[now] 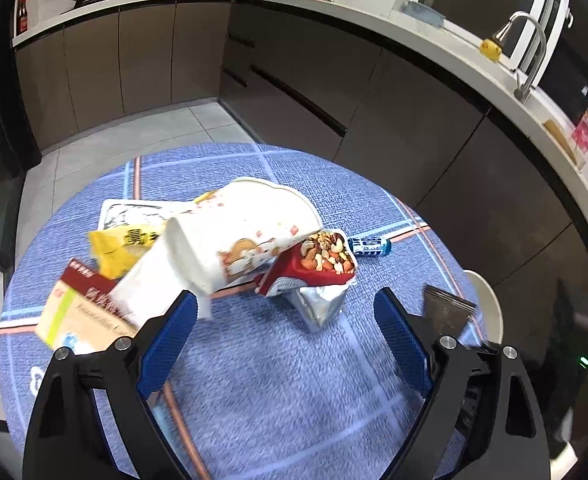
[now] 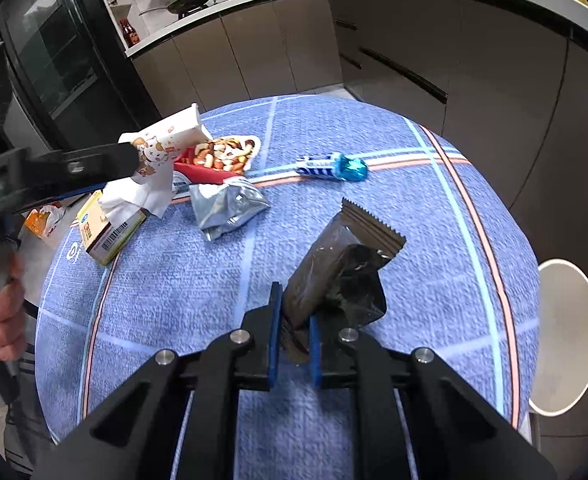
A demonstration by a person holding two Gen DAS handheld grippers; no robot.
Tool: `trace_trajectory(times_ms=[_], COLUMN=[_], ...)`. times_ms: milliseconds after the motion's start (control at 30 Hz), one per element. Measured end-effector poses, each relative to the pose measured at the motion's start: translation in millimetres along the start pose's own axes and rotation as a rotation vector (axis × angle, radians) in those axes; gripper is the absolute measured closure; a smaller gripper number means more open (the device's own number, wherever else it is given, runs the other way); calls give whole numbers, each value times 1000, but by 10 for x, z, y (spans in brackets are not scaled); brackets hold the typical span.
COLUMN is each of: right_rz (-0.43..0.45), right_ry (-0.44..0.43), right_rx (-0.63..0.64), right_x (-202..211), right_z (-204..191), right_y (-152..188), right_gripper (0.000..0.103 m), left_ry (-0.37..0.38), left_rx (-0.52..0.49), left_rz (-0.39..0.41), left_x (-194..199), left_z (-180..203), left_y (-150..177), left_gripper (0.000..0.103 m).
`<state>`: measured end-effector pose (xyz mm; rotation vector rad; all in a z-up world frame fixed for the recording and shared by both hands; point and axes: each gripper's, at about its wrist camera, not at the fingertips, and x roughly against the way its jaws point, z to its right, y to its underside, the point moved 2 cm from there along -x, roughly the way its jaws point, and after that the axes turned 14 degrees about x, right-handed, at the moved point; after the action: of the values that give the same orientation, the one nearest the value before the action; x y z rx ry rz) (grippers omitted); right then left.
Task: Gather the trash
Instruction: 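Grasp the brown chocolate wrapper with the right tool while the left tool grasps the silver nut bag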
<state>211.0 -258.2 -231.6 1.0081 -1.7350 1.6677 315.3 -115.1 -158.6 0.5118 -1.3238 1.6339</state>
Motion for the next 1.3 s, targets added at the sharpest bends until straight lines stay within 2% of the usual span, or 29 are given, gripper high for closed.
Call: trace_trajectory(times_ms=[67, 267, 400, 433, 467, 500, 567, 667, 900, 1200, 1267, 1300], right_rz=[-2, 0, 2, 2, 2, 4, 9, 15, 30, 46, 52, 53], right_ry=[2, -10, -14, -17, -19, -22, -28, -38, -66, -112, -120, -117], right_rx=[-5, -28, -33, -34, -34, -36, -39, -42, -33, -27, -26, -22], right_x=[22, 70, 62, 61, 63, 69, 81, 92, 157, 305, 355, 382], right_z=[34, 112, 157, 172, 178, 184, 211, 232, 216, 114, 91, 81], right_y=[31, 112, 110, 123, 128, 138, 144, 145, 158, 210, 222, 229], right_gripper=[90, 90, 90, 90, 90, 90, 90, 90, 90, 90, 90, 90], left_ry=[-32, -60, -109, -117, -121, -93, -65, -61, 19, 81, 115, 104], left_rx=[12, 28, 55, 67, 83, 100, 119, 72, 39, 47, 67, 73], left_rz=[18, -10, -2, -6, -9, -16, -18, 1, -3, 10, -8, -10], left_x=[-110, -416, -590, -620, -641, -645, -618, -506, -168, 216, 290, 296], left_z=[66, 211, 225, 214, 188, 161, 128, 149, 117, 107, 75, 59], left_y=[-14, 0, -9, -6, 3, 8, 12, 80, 364, 635, 685, 700], left_gripper=[8, 8, 8, 9, 18, 30, 35, 39, 50, 52, 51, 49])
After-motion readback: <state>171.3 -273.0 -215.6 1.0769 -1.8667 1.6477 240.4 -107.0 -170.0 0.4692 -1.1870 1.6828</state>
